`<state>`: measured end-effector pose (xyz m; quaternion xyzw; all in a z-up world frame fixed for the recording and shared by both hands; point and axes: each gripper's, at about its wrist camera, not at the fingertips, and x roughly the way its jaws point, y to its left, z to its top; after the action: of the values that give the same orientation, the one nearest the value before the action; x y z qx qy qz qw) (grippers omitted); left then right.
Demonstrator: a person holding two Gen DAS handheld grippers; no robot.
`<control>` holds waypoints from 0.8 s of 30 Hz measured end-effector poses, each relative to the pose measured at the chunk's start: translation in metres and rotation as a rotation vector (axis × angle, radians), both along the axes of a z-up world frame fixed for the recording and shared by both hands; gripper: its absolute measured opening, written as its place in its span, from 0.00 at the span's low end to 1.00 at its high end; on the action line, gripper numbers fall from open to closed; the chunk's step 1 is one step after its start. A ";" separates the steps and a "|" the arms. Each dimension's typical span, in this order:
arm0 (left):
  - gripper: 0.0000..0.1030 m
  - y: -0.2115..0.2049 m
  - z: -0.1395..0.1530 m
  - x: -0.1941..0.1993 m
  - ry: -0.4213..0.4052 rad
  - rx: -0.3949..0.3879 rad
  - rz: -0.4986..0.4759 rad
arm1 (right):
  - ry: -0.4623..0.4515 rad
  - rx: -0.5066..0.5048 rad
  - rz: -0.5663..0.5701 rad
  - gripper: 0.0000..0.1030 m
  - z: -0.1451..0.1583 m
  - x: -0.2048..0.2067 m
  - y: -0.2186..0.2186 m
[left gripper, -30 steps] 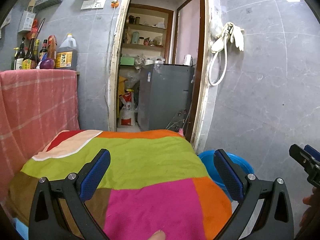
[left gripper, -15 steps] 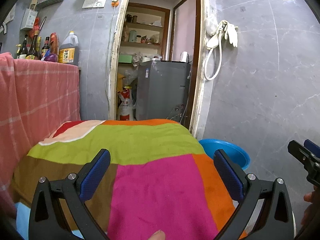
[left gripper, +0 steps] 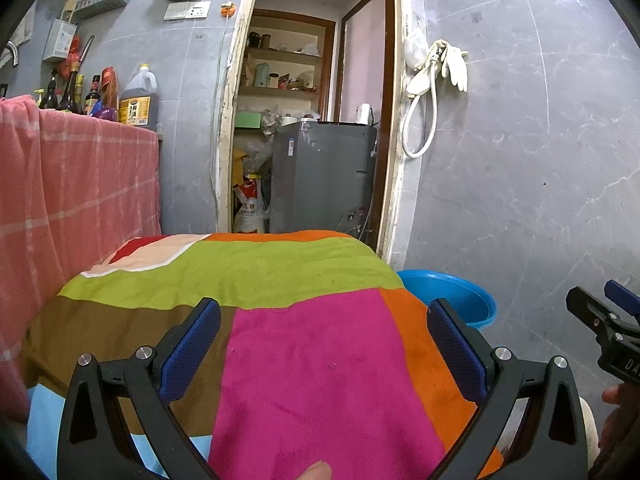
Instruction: Collect trash
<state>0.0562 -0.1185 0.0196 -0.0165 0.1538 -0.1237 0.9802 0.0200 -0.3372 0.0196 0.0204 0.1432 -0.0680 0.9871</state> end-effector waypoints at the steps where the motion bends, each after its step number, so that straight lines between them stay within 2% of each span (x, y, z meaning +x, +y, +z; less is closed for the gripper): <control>1: 0.98 0.000 0.000 0.000 0.001 0.000 0.000 | 0.004 0.002 -0.001 1.00 -0.001 0.000 -0.001; 24: 0.98 0.001 -0.001 -0.001 -0.002 0.000 0.000 | 0.006 0.017 -0.011 1.00 -0.002 -0.002 -0.004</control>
<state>0.0556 -0.1177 0.0186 -0.0165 0.1527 -0.1239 0.9803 0.0182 -0.3413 0.0174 0.0291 0.1467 -0.0722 0.9861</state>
